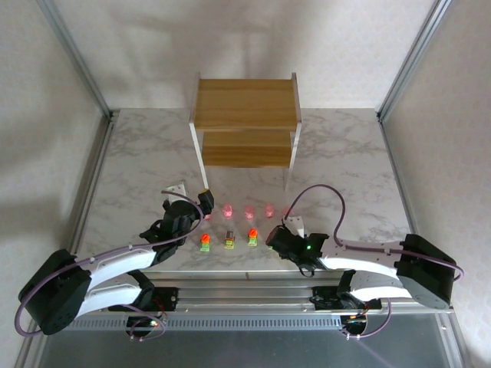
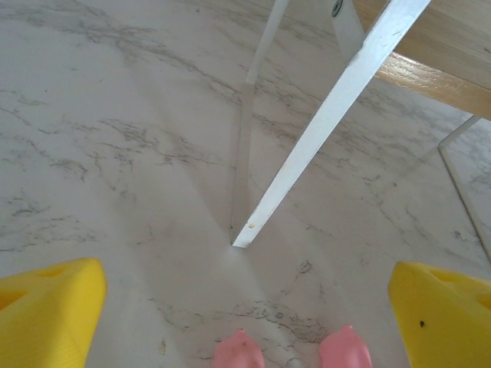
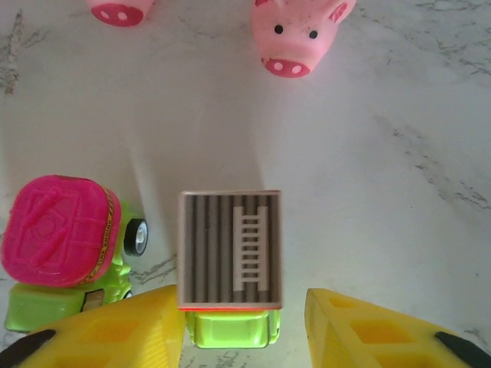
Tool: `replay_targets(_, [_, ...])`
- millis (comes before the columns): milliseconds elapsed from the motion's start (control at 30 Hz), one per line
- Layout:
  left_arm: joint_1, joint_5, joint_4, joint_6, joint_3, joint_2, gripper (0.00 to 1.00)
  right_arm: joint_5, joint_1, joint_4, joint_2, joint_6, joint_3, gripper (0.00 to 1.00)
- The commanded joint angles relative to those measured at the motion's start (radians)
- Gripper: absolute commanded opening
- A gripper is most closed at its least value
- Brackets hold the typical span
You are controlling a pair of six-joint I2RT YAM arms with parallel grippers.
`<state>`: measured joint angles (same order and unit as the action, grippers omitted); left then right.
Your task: Place and organize the plastic toys onto the shelf
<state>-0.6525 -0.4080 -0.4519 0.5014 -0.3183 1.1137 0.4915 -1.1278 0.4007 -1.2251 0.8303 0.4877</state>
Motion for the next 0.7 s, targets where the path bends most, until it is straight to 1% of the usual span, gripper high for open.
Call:
replay_targets(0, [0.013,0.023,-0.016,0.015,-0.007,0.006,0.95,-0.013,0.009,-0.012,-0.025,-0.019,0.000,0.45])
replay_targets(133, [0.020,0.029,-0.016,0.018,-0.006,0.006,0.95,-0.010,0.008,-0.017,-0.043,-0.021,0.002,0.41])
replay_targets(667, [0.036,0.050,-0.020,0.022,0.000,-0.001,0.95,0.002,0.021,-0.039,-0.084,-0.031,0.008,0.40])
